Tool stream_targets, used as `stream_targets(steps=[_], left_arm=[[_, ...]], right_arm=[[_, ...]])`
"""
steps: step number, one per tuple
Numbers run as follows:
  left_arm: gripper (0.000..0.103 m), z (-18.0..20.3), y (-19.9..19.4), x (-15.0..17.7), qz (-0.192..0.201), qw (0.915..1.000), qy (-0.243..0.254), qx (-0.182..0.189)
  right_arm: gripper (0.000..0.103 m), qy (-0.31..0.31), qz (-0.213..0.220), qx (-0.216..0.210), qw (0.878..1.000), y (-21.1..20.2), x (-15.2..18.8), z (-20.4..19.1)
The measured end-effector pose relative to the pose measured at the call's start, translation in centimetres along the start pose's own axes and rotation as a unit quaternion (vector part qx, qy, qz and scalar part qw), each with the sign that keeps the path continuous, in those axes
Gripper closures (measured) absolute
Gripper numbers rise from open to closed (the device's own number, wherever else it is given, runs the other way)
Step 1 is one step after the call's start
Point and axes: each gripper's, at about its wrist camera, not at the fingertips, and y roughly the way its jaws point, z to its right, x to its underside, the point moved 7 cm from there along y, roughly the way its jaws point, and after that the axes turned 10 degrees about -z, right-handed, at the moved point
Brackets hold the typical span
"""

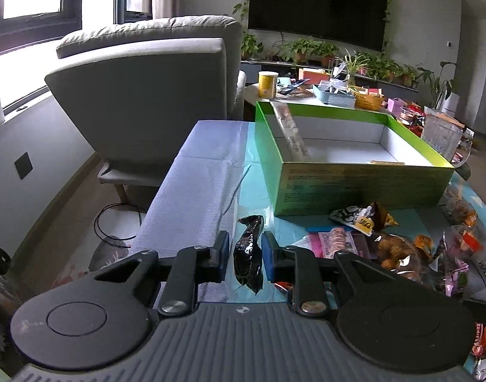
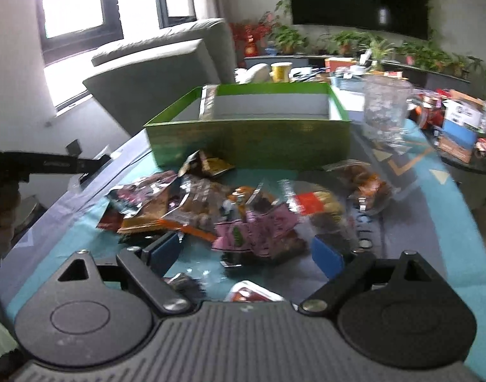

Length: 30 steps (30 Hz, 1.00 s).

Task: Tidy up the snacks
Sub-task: 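Grasp the pink-labelled snack bag with the right tool while the left tool holds the black packet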

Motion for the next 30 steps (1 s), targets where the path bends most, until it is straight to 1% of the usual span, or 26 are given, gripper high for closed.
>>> stream_targets(steps=[2, 4, 7, 9, 12, 17, 23, 30], left_arm=[[0.083, 0.1, -0.4, 0.0, 0.003, 1.0, 0.003, 0.002], [0.082, 0.0, -0.6, 0.0, 0.005, 1.0, 0.003, 0.002], [0.082, -0.3, -0.7, -0.1, 0.008, 1.0, 0.002, 0.0], [0.082, -0.4, -0.7, -0.1, 0.008, 1.0, 0.001, -0.001], [0.082, -0.5, -0.6, 0.0, 0.007, 1.0, -0.001, -0.001], [0.082, -0.2, -0.4, -0.1, 0.005, 1.0, 0.002, 0.003], [0.082, 0.1, -0.6, -0.2, 0.008, 0.9999, 0.004, 0.006], [0.082, 0.7, -1.7, -0.5, 0.02, 0.9997, 0.01, 0.008]], right_arm=[[0.057, -0.005, -0.008, 0.005, 1.0, 0.9, -0.1, -0.1], [0.057, 0.004, -0.013, 0.014, 1.0, 1.7, -0.4, 0.1], [0.056, 0.018, -0.02, 0.01, 1.0, 2.8, -0.8, 0.7], [0.056, 0.026, -0.029, 0.015, 0.999, 3.6, -0.8, 1.2], [0.056, 0.018, -0.029, 0.023, 0.999, 4.2, -1.1, 1.6], [0.056, 0.008, -0.045, 0.005, 0.999, 5.3, -1.3, 1.9], [0.057, -0.014, -0.056, 0.012, 0.998, 5.3, -1.6, 1.6], [0.057, -0.019, -0.049, -0.006, 0.999, 3.9, -1.4, 1.2]])
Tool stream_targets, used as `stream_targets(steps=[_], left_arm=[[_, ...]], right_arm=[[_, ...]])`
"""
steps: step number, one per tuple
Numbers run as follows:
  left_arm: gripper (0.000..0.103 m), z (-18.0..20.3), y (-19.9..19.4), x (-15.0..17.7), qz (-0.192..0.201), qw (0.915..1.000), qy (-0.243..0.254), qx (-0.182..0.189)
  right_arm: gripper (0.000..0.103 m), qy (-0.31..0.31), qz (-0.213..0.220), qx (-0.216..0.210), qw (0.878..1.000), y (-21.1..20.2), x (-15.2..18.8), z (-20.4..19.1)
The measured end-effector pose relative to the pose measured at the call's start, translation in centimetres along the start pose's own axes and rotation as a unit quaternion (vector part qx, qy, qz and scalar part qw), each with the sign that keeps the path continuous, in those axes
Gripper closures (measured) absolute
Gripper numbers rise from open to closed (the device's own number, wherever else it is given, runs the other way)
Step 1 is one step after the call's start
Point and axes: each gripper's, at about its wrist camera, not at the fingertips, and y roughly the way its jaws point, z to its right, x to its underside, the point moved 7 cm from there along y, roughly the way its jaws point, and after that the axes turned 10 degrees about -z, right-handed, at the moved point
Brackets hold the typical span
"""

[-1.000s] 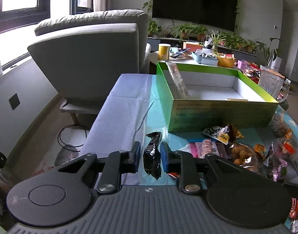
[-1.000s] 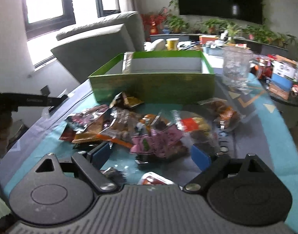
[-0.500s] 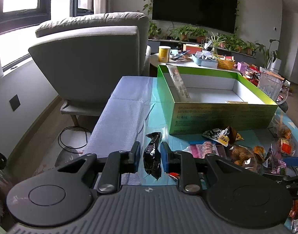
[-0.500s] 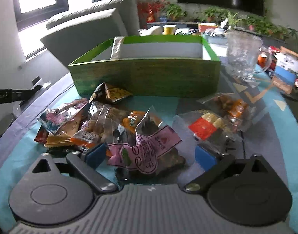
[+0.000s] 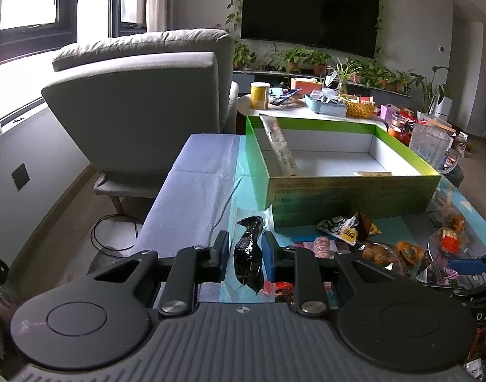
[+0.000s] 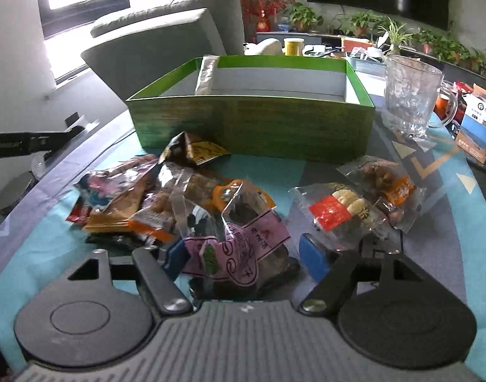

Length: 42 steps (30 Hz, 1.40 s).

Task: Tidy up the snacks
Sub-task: 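Grasp the pink-labelled snack bag with the right tool while the left tool holds the black packet, then lower both held snacks into the green box and open both tools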

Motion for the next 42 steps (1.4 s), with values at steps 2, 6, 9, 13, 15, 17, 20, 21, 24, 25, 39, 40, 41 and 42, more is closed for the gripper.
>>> stream_targets(steps=[2, 6, 9, 13, 15, 17, 20, 21, 24, 25, 39, 40, 41, 42], left_arm=[[0.082, 0.3, -0.4, -0.1, 0.004, 1.0, 0.003, 0.001], [0.082, 0.8, -1.4, -0.3, 0.013, 0.9999, 0.011, 0.003], [0.082, 1.1, -1.9, -0.6, 0.019, 0.9997, 0.013, 0.003], [0.082, 1.6, -2.1, -0.7, 0.021, 0.9996, 0.018, 0.004], [0.082, 1.7, -2.1, -0.6, 0.02, 0.9996, 0.021, 0.003], [0.082, 1.6, -2.1, -0.6, 0.019, 0.9996, 0.022, 0.001], [0.082, 1.5, -2.1, -0.5, 0.016, 0.9996, 0.022, -0.003], [0.082, 1.5, -2.0, -0.5, 0.015, 0.9996, 0.022, -0.004], [0.082, 1.6, -1.7, -0.4, 0.011, 0.9997, 0.02, -0.005], [0.082, 1.6, -1.5, -0.4, 0.009, 0.9997, 0.02, -0.005], [0.082, 2.2, -1.1, -0.3, 0.002, 0.9997, 0.025, -0.004], [0.082, 2.3, -1.2, -0.3, 0.004, 0.9997, 0.025, -0.004], [0.082, 2.2, -1.3, -0.3, 0.006, 0.9997, 0.025, -0.004], [0.082, 2.3, -1.4, -0.3, 0.007, 0.9996, 0.025, -0.004]], right_arm=[[0.057, 0.005, 0.006, -0.005, 1.0, -0.4, 0.1, 0.0], [0.058, 0.025, 0.015, -0.01, 1.0, -1.1, 0.1, 0.4], [0.058, 0.033, 0.029, -0.028, 0.999, -2.0, -0.3, 0.5], [0.058, 0.018, 0.044, -0.034, 0.998, -2.7, -0.8, 0.2], [0.057, 0.004, 0.036, -0.033, 0.999, -2.4, -0.5, 0.1], [0.057, -0.008, 0.029, -0.033, 0.999, -1.9, -0.2, 0.2], [0.056, -0.022, 0.035, -0.023, 0.999, -1.3, -0.1, 1.2], [0.056, -0.031, 0.031, -0.029, 0.999, -1.0, -0.2, 1.5], [0.056, -0.03, 0.0, -0.077, 0.997, 0.2, -0.4, 2.3], [0.056, -0.029, 0.002, -0.088, 0.996, 0.3, -0.5, 2.3], [0.057, -0.058, -0.007, -0.074, 0.996, 0.0, 0.4, 0.6], [0.058, -0.051, -0.005, -0.082, 0.995, -0.4, 0.3, 0.8], [0.058, -0.046, -0.006, -0.086, 0.995, -0.5, 0.2, 1.0], [0.058, -0.041, -0.004, -0.084, 0.996, -0.7, 0.2, 1.1]])
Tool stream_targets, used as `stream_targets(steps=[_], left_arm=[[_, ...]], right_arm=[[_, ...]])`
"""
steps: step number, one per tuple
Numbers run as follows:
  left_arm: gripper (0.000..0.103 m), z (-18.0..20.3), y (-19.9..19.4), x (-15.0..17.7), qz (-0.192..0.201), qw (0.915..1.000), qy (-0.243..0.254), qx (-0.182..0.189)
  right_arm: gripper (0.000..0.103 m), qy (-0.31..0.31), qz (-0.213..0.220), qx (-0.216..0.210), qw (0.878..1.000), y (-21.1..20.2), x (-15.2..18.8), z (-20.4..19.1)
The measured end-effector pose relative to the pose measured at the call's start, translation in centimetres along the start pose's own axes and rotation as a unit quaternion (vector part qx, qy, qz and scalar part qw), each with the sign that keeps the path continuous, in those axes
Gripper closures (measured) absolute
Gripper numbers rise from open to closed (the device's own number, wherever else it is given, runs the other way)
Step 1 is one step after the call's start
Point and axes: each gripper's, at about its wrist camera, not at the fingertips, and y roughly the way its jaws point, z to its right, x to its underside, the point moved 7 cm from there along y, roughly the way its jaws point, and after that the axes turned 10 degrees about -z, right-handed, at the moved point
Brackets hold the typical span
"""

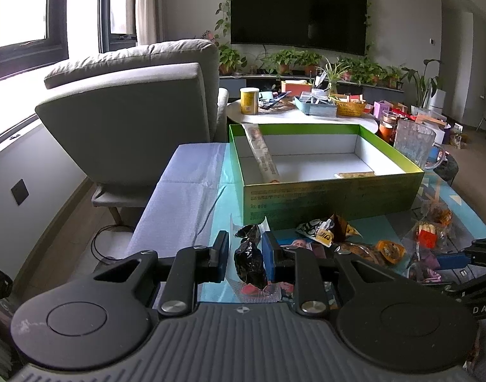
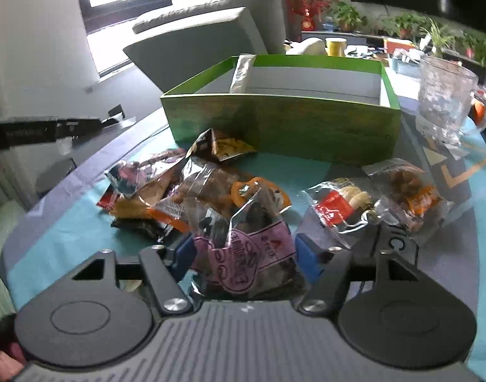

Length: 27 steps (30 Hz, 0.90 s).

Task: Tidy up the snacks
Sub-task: 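Lower both held snacks into the green box and open both tools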

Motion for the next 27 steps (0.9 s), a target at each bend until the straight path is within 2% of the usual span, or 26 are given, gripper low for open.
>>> stream_targets(steps=[6, 16, 27], left_arm=[[0.082, 0.2, -0.4, -0.1, 0.004, 1.0, 0.004, 0.0], [0.082, 1.3, -0.5, -0.9, 0.012, 0.9998, 0.012, 0.006], [0.082, 3.4, -0.2, -4.0, 0.036, 0.9987, 0.032, 0.013]], right_arm=[[0.058, 0.009, 0.023, 0.01, 1.0, -0.8, -0.2, -0.1], [0.058, 0.056, 0.101, 0.01, 0.993, -3.7, -3.0, 1.0], [0.058, 0.083, 0.149, 0.02, 0.985, -4.5, -6.3, 2.0]])
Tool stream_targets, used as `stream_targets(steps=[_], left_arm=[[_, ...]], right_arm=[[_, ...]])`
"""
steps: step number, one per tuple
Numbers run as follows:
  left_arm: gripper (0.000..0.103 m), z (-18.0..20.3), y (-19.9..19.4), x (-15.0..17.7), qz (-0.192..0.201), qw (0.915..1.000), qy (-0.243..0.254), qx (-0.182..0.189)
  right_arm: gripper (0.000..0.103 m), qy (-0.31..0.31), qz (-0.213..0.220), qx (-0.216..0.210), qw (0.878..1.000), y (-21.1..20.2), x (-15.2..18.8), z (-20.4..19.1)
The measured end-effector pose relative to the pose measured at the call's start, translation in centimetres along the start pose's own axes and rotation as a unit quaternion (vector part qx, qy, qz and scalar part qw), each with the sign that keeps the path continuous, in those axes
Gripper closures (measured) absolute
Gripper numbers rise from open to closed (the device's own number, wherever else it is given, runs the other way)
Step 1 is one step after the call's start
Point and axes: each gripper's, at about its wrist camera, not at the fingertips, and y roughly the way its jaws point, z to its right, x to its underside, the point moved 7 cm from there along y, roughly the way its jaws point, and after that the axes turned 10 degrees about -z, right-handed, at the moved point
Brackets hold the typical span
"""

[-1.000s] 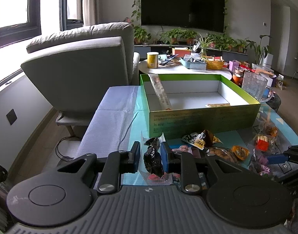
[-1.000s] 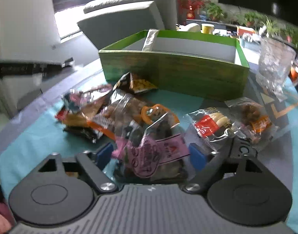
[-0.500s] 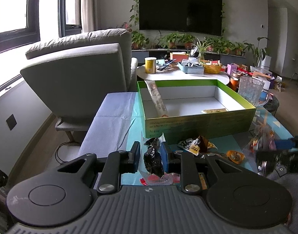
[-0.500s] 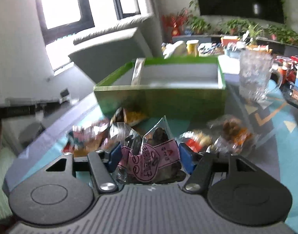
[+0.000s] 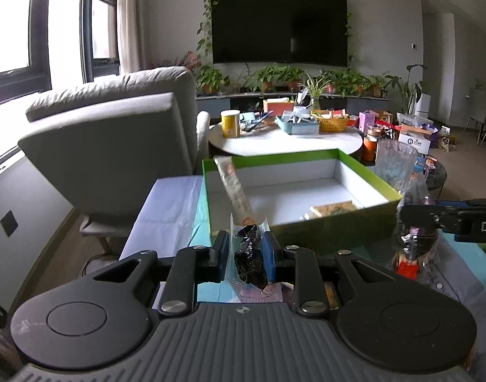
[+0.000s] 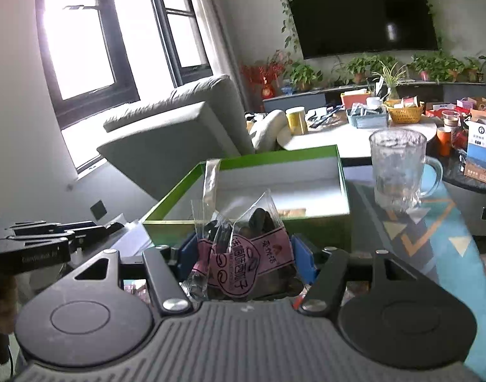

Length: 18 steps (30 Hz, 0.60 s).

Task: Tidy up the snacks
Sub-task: 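Lower both held snacks into the green box and open both tools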

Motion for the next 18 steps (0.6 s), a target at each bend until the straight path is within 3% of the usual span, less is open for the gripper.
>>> stream_targets(steps=[10, 18], left_arm=[[0.082, 0.8, 2.3, -5.4, 0.033, 0.9993, 0.013, -0.01], [0.082, 1.2, 6.4, -7.9, 0.03, 0.9994, 0.016, -0.012]], right_arm=[[0.058, -0.011, 0.025, 0.0, 1.0, 1.7, -2.9, -0.4], [0.058, -0.007, 0.042, 0.025, 0.999, 4.1, -5.2, 0.8]])
